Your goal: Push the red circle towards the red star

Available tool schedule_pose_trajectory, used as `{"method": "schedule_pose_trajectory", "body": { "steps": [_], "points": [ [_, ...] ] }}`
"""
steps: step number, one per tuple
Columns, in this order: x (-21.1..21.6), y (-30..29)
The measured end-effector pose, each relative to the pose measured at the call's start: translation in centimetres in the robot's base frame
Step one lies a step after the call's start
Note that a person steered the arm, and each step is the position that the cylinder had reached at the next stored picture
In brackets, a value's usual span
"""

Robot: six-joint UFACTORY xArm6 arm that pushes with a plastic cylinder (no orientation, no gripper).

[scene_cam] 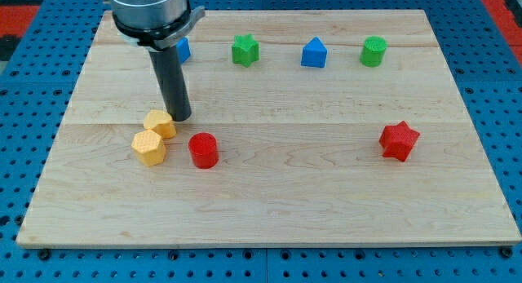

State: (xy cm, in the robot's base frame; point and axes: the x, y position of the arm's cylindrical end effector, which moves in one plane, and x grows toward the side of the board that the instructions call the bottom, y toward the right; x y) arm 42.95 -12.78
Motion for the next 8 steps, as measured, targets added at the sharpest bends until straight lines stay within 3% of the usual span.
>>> {"method": "schedule_pose_trajectory", "body": {
  "steps": [1,4,8],
  "points": [
    [0.0,-1.8],
    [0.1,0.8],
    [6.4,0.7]
  ]
}}
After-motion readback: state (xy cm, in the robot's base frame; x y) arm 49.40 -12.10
